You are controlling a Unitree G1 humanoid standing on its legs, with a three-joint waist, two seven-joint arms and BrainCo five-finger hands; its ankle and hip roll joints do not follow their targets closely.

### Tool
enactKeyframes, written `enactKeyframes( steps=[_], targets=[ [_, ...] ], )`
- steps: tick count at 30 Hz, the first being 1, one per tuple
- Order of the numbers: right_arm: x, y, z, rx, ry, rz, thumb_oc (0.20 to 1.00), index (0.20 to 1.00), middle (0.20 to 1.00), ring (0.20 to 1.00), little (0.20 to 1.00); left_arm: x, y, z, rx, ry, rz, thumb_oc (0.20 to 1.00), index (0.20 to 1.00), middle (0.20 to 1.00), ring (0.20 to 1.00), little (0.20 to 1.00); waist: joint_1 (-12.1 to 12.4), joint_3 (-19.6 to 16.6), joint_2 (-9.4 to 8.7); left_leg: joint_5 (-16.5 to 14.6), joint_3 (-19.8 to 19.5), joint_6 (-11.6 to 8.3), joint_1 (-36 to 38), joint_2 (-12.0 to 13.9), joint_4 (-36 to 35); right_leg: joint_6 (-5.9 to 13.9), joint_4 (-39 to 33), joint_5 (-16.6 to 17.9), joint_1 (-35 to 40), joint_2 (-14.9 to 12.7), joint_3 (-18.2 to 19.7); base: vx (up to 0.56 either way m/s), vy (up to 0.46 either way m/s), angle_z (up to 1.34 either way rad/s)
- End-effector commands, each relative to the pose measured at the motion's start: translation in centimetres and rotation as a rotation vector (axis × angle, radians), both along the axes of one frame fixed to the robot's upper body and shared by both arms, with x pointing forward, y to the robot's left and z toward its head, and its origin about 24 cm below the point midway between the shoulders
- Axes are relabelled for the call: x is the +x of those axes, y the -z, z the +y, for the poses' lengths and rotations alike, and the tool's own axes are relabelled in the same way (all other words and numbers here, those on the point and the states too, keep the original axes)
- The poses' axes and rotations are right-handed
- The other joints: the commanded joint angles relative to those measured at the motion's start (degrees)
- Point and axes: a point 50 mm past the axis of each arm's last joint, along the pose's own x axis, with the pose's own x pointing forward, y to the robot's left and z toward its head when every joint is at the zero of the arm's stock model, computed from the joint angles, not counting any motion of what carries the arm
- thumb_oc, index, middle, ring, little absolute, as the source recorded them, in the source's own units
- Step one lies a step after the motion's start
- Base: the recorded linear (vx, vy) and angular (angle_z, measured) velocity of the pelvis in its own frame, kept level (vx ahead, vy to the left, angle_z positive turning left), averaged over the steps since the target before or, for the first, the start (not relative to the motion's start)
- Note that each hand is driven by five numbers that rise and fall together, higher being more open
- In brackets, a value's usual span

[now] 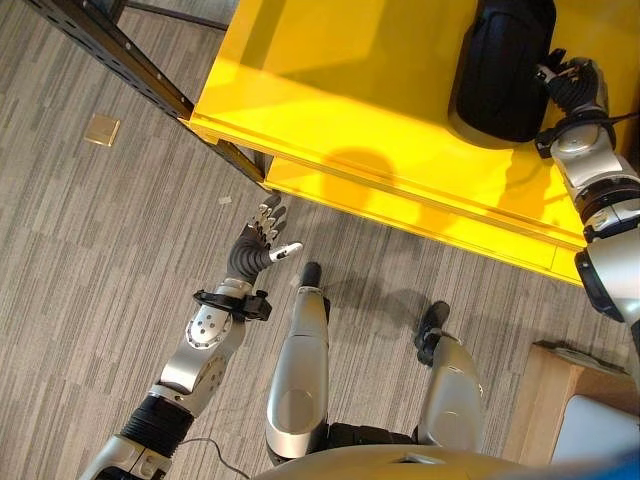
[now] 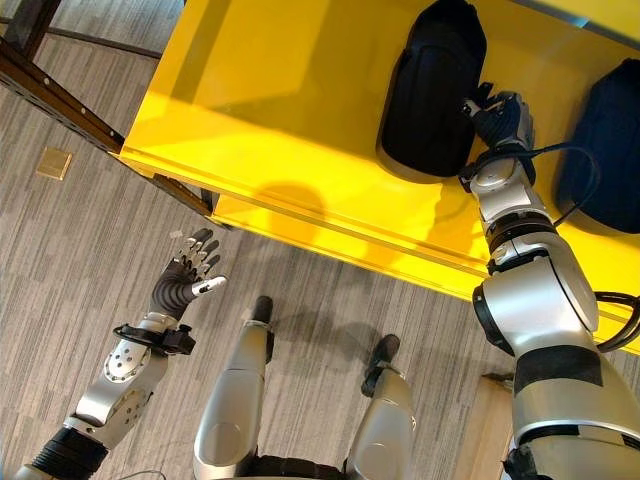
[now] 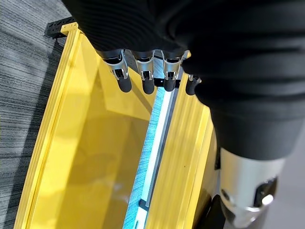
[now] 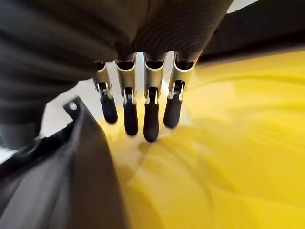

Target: Move parts from the plastic box to the shelf.

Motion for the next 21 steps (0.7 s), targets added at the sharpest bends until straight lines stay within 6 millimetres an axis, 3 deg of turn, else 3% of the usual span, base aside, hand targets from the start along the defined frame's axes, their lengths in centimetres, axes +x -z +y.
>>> enactKeyframes(
  steps=[1,16,21],
  targets=[
    [-0.3,-4.8,0.3,0.001,0.001,-0.176,1.000,1.000,1.000,1.000,1.000,-0.8,-2.5,0.3,-0.041,-0.003,-0.129,1.000,1.000,1.000,1.000,1.000,0.4,-1.2,0.68,1.1,3.7,1.82,0.2,0.8,-0.9,-2.45,6.9,-2.1,-3.4,3.1,-0.7,0.00,0.000,0.00],
    [-0.4,-4.7,0.7,0.061,-0.041,-0.237,1.000,1.000,1.000,1.000,1.000,-0.8,-2.4,0.5,-0.042,-0.015,-0.123,1.000,1.000,1.000,1.000,1.000,-0.4,-1.1,-0.03,0.9,3.6,1.66,0.7,1.2,-0.7,-2.49,7.6,-2.6,-3.0,3.3,-0.5,0.00,0.000,0.00],
    [-1.1,-5.8,1.4,0.070,-0.121,-0.364,1.000,1.000,1.000,1.000,1.000,-0.9,-2.2,0.9,-0.044,-0.037,-0.117,1.000,1.000,1.000,1.000,1.000,-1.3,-1.3,-0.57,0.7,3.7,1.51,0.9,1.5,-0.3,-2.50,7.8,-2.8,-2.8,3.5,-0.4,0.01,0.004,-0.07]
  ],
)
